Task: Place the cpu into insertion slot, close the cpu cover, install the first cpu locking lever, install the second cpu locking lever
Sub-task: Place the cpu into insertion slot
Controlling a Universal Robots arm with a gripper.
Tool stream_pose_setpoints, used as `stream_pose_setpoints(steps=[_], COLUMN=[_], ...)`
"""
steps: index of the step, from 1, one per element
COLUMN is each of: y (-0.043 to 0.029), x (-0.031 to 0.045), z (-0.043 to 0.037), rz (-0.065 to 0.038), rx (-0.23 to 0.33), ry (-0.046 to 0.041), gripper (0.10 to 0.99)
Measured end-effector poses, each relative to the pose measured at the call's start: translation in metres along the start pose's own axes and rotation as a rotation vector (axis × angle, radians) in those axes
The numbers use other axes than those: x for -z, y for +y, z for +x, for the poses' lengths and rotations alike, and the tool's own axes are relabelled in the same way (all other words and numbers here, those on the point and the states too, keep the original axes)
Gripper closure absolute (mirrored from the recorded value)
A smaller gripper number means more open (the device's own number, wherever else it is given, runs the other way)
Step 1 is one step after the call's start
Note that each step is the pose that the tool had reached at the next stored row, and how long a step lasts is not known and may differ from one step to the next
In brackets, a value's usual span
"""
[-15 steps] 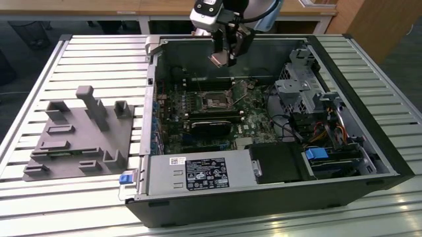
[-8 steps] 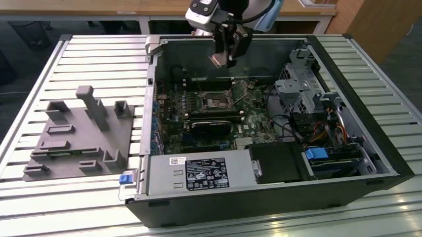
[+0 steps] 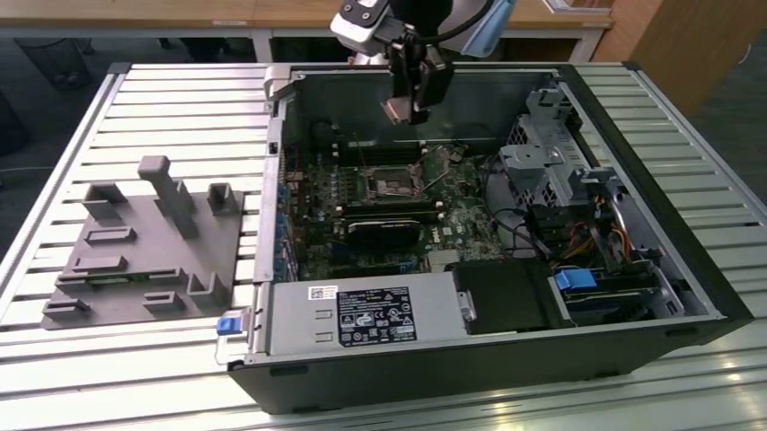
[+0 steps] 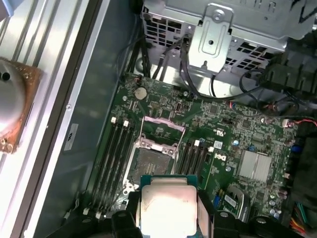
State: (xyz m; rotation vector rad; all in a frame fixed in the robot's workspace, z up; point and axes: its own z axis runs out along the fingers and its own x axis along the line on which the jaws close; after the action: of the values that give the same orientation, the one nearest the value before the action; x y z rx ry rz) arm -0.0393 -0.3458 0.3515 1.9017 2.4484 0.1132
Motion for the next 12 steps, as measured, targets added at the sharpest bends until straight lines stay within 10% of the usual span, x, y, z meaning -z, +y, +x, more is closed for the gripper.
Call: stream_pose_setpoints(steps=[12], y=[-0.0003], x=[-0.0026], z=[0.0000], rz=[-0.001], rx=[-0.049], ry=[-0.0041], gripper=[0.545])
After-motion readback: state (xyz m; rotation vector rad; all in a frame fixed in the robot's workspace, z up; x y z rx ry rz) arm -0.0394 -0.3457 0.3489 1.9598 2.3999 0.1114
